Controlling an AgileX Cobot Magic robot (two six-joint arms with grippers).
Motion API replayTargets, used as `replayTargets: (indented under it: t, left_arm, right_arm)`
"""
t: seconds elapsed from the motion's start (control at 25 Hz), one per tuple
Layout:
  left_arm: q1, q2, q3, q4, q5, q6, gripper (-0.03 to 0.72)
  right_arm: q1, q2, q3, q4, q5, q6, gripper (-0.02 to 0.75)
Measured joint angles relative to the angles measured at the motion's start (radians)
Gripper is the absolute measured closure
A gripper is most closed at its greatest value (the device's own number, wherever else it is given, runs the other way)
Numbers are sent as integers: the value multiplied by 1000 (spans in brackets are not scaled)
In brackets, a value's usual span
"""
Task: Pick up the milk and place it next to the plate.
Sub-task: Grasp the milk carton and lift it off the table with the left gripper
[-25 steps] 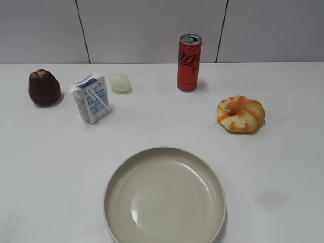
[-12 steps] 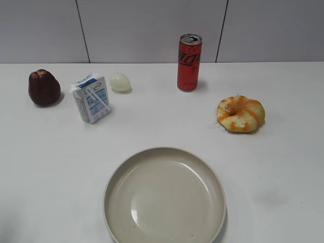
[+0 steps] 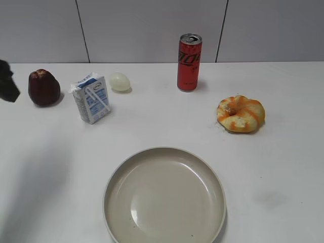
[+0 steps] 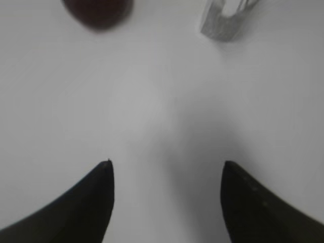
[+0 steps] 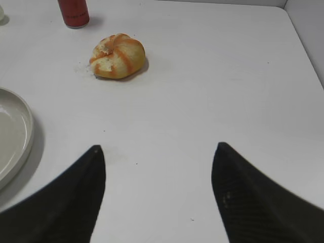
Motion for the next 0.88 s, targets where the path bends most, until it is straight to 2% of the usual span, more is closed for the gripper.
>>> replayTargets:
  t: [0.12,0.2,0.32,0.52,0.72,0.88]
  left_arm:
    - [-46,133,-128,-11,-3,86,124]
    - [-70,222,-205,-13,-11,110,63]
    - [-106,328,-300,-13,-27,123,28]
    - [-143,444,-405,-17,-70,152,26]
    - [-147,531,-419,-17,-124,155,46]
    - [-147,578,-419,-13,-203,155,95]
  right_arm:
    - [0,0,0,0,0,0,238]
    - [0,0,0,0,0,0,238]
    - [0,0,0,0,0,0,238]
    - [0,0,0,0,0,0,238]
    - [0,0,0,0,0,0,238]
    - [0,0,0,0,0,0,238]
